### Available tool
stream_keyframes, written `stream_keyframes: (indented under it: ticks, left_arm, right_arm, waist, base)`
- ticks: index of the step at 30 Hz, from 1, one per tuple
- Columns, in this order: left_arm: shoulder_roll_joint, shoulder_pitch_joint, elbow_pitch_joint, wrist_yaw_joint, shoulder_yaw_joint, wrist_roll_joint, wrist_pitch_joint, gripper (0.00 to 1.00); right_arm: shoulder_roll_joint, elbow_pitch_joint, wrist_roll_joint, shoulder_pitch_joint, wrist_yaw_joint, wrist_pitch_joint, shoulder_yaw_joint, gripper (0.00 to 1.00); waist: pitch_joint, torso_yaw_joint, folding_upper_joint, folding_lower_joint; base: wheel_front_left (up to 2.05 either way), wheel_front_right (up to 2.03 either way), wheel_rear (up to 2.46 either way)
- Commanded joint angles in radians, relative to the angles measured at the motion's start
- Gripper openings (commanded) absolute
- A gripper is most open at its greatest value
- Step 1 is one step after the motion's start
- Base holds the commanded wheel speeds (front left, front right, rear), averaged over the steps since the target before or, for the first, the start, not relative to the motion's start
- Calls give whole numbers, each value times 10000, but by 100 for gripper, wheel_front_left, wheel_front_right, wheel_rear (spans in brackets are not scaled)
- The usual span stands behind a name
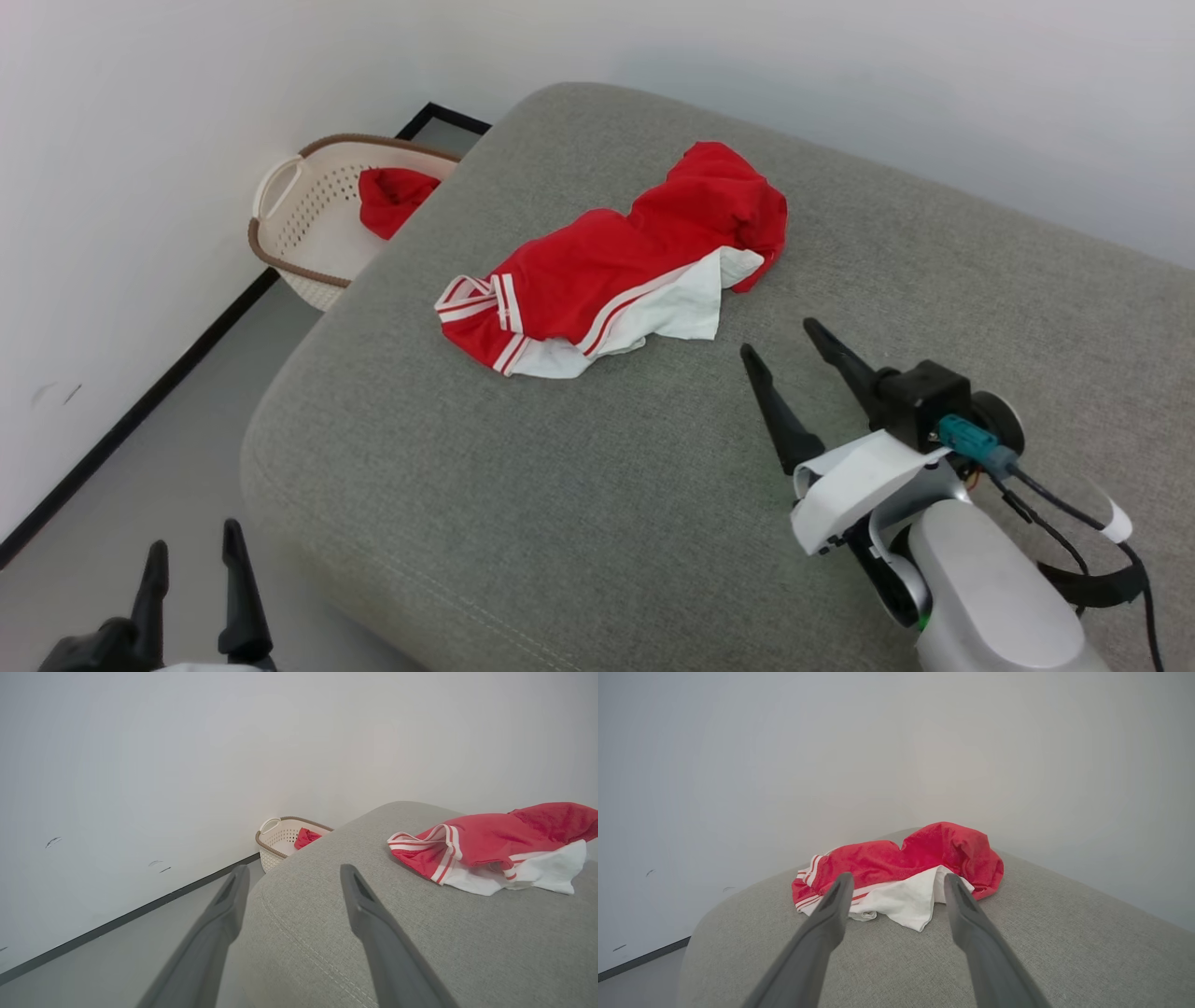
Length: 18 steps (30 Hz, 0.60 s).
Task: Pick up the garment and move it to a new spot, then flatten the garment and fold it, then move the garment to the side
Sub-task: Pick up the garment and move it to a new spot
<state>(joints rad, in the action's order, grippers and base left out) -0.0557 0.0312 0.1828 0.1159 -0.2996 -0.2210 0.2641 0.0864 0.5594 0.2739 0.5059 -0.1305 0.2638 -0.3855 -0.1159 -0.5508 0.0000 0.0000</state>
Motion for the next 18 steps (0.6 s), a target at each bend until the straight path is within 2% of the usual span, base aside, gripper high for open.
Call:
stream_keyframes:
  ticks: [1,4,7,10,18]
  left_arm:
    - [18,-58,-18,40,17,-38,4,100]
    - [-84,-314,86,98,389,241,4,100]
    - [-549,-846,374,139,1089,472,4,100]
    - [-1219,-1831,735,157,2265,296,4,100]
    - [-3265,-5341,1966,143,4556,-1142,2,100]
  right_arm:
    - [63,-12,62,79,-4,11,84,100]
    - [195,-142,-33,-170,-4,11,303,100]
    - [335,-399,-226,-443,-4,9,570,100]
    - [455,-797,-449,-766,-4,11,961,100]
    - [355,-1660,-1191,-445,-3,9,1153,100]
  waist:
    - [-3,11,0,0]
    - [-25,65,0,0]
    - [-115,138,0,0]
    - [-271,227,0,0]
    - [-1765,1807,0,0]
  base:
    - [0,0,0]
    - [0,0,0]
    - [0,0,0]
    - [0,0,0]
    - [0,0,0]
